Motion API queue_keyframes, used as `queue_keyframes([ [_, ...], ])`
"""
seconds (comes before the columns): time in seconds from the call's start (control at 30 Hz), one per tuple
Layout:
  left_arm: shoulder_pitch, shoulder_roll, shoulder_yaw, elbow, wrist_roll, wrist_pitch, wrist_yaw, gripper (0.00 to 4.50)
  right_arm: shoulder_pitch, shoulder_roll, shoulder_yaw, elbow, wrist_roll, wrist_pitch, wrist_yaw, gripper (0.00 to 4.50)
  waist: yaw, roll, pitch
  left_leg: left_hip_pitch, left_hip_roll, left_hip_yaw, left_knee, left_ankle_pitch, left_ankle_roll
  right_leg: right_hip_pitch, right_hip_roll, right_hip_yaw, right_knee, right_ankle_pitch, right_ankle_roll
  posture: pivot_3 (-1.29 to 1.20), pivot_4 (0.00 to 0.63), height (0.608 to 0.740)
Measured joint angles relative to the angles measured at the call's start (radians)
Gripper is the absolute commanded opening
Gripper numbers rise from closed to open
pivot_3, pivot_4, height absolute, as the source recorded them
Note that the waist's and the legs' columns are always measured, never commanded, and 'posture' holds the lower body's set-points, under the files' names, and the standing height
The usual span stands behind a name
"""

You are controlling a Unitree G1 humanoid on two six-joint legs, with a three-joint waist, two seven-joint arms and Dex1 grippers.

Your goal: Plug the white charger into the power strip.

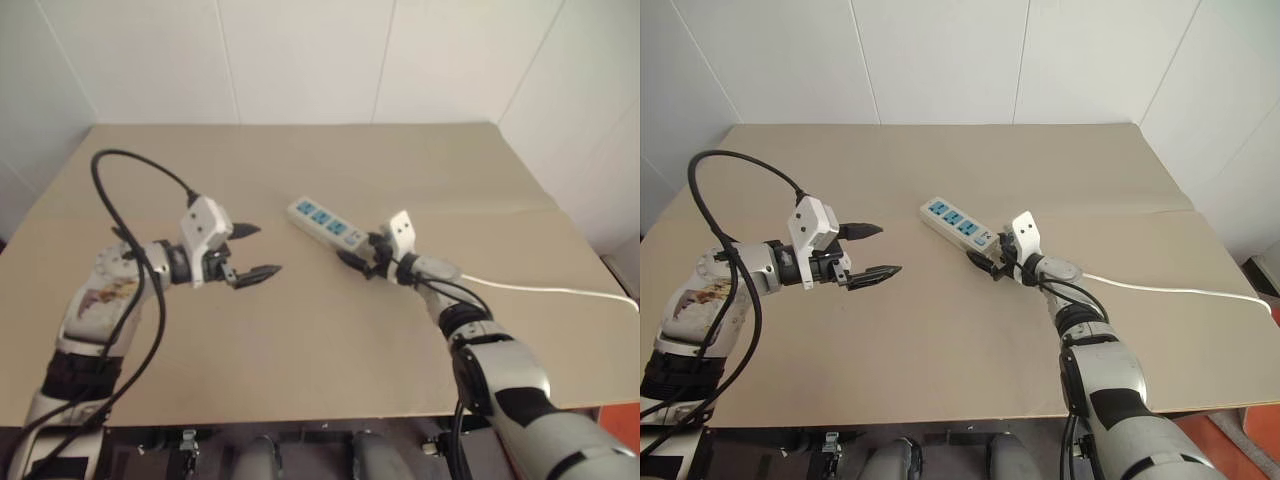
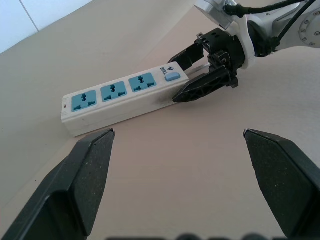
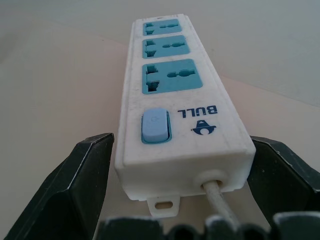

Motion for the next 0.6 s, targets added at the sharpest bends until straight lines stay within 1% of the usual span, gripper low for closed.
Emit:
queue_keyframes([
  [0.17, 0.0, -0.001, 0.0, -0.002, 0.0, 0.004, 0.007, 4.5, 0.0, 0.013, -0.006, 0.008, -0.01, -0.014, -0.043, 4.46, 0.001, 0.0, 0.0, 0.0, 0.0, 0.0, 0.0, 0.0, 0.0, 0.0, 0.0, 0.0, 0.0, 0.0, 0.0, 0.0, 0.15, 0.74],
  [0.3, 0.0, -0.003, 0.0, -0.002, 0.0, 0.004, 0.009, 4.5, 0.001, 0.014, -0.006, 0.014, -0.021, -0.026, -0.049, 4.46, 0.001, 0.0, 0.0, 0.0, 0.0, 0.0, 0.0, 0.0, 0.0, 0.0, 0.0, 0.0, 0.0, 0.0, 0.0, 0.0, 0.15, 0.74],
  [0.4, 0.0, -0.003, 0.0, -0.002, 0.0, 0.004, 0.009, 4.5, 0.001, 0.014, -0.006, 0.014, -0.035, -0.031, -0.051, 3.89, 0.001, 0.0, 0.0, 0.0, 0.0, 0.0, 0.0, 0.0, 0.0, 0.0, 0.0, 0.0, 0.0, 0.0, 0.0, 0.0, 0.15, 0.74],
  [0.47, 0.0, -0.003, 0.0, -0.002, -0.001, 0.004, 0.009, 4.5, 0.001, 0.013, -0.006, 0.015, -0.038, -0.032, -0.05, 3.43, 0.0, 0.0, 0.0, 0.0, 0.0, 0.0, 0.0, 0.0, 0.0, 0.0, 0.0, 0.0, 0.0, 0.0, 0.0, 0.0, 0.15, 0.74],
  [0.6, 0.0, -0.003, 0.0, -0.002, 0.0, 0.004, 0.009, 4.5, 0.002, 0.014, -0.006, 0.015, -0.04, -0.033, -0.054, 3.43, 0.0, 0.0, 0.0, 0.0, 0.0, 0.0, 0.0, 0.0, 0.0, 0.0, 0.0, 0.0, 0.0, 0.0, 0.0, 0.0, 0.15, 0.74],
])
